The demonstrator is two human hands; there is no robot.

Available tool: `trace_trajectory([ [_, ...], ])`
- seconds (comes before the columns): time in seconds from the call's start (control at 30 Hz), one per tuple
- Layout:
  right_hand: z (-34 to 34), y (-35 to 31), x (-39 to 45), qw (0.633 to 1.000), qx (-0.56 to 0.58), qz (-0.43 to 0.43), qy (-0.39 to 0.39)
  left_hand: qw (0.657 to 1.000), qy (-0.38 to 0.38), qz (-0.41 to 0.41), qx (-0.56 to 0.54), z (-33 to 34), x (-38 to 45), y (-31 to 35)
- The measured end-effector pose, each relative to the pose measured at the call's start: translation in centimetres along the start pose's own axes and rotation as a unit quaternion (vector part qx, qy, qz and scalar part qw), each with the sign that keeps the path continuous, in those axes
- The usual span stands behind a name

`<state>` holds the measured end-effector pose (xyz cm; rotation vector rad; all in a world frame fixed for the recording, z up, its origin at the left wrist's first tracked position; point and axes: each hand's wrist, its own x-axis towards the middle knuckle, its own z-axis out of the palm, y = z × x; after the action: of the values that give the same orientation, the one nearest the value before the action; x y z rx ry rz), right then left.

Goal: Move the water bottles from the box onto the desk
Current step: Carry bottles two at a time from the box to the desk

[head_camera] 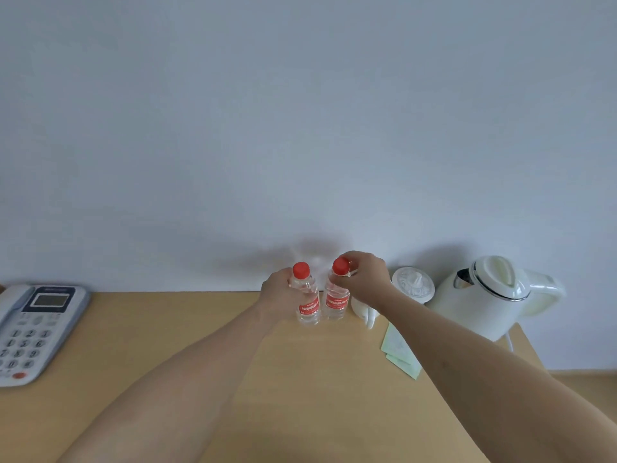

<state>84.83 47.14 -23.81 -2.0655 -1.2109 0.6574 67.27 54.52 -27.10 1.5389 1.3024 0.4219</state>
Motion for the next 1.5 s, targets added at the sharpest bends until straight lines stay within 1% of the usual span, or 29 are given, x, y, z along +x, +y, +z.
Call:
trace_trajectory([
  [0.07, 0.0, 0.5, 0.7, 1.000, -0.011, 0.005, -0.004, 1.000, 0.019, 0.006, 0.024, 0.7, 0.3, 0.2],
  [0.2, 0.4, 1.2, 1.4, 1.000, -0.015, 0.008, -0.007, 0.999, 0.033, 0.010, 0.026, 1.6, 0.9, 0.2],
  [0.47, 0.7, 1.1, 2.3, 1.000, -0.003, 0.006, 0.008, 0.993, 0.087, 0.059, 0.062, 2.3, 1.8, 1.1],
  [0.7, 0.9, 1.0, 2.9, 1.000, -0.004, 0.013, 0.020, 0.988, 0.134, 0.067, 0.048, 3.0, 2.3, 1.5],
  [0.9, 0.7, 0.9, 3.3, 1.000, -0.008, 0.019, 0.019, 0.990, 0.125, 0.048, 0.048, 2.8, 3.0, 1.7],
  [1.1, 0.3, 0.2, 2.9, 0.999, -0.015, 0.038, 0.013, 0.985, 0.114, 0.087, 0.100, 2.2, 2.2, 2.4],
  [1.3, -0.6, -1.6, 1.2, 0.996, -0.029, 0.045, 0.065, 0.977, 0.087, 0.147, 0.127, 0.1, 1.0, 4.2],
  [1.5, -2.0, -2.6, -2.8, 0.990, -0.090, 0.053, 0.099, 0.952, 0.067, 0.227, 0.196, -1.1, -1.1, 5.8],
])
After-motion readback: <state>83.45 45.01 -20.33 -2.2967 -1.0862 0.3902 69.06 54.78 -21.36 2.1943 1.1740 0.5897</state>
